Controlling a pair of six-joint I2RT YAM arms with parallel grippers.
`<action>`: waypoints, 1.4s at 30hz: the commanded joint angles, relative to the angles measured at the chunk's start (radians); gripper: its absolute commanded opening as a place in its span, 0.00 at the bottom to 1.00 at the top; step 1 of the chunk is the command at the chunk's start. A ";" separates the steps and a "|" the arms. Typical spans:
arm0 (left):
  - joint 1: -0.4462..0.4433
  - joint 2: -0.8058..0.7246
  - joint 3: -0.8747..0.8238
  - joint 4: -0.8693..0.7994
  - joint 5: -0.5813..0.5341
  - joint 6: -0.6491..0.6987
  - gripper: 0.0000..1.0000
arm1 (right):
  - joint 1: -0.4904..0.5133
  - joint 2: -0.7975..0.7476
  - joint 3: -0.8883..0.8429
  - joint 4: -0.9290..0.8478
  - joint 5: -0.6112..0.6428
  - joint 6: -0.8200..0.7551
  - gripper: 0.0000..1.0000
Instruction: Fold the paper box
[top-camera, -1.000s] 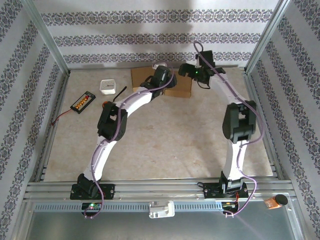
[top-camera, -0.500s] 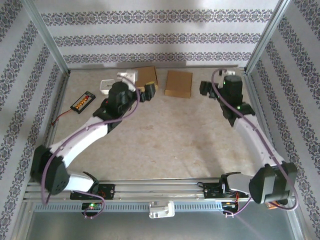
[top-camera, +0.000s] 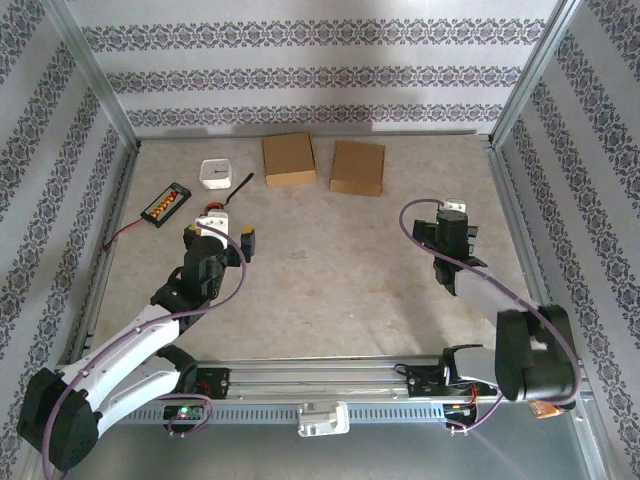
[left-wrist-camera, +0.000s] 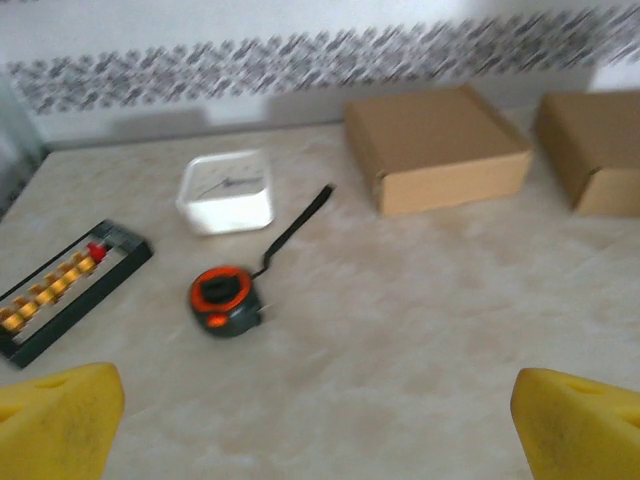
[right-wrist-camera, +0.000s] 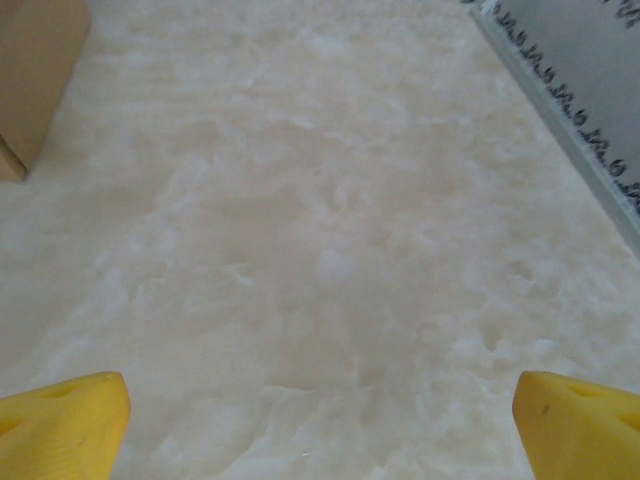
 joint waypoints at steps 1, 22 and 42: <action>0.047 0.009 -0.055 0.125 -0.058 0.090 1.00 | -0.006 0.076 -0.029 0.283 -0.104 -0.063 0.98; 0.500 0.334 -0.177 0.558 0.399 0.050 1.00 | -0.059 0.208 -0.137 0.642 -0.238 -0.088 0.98; 0.513 0.706 -0.086 0.836 0.474 0.064 1.00 | -0.067 0.210 -0.136 0.640 -0.250 -0.083 0.98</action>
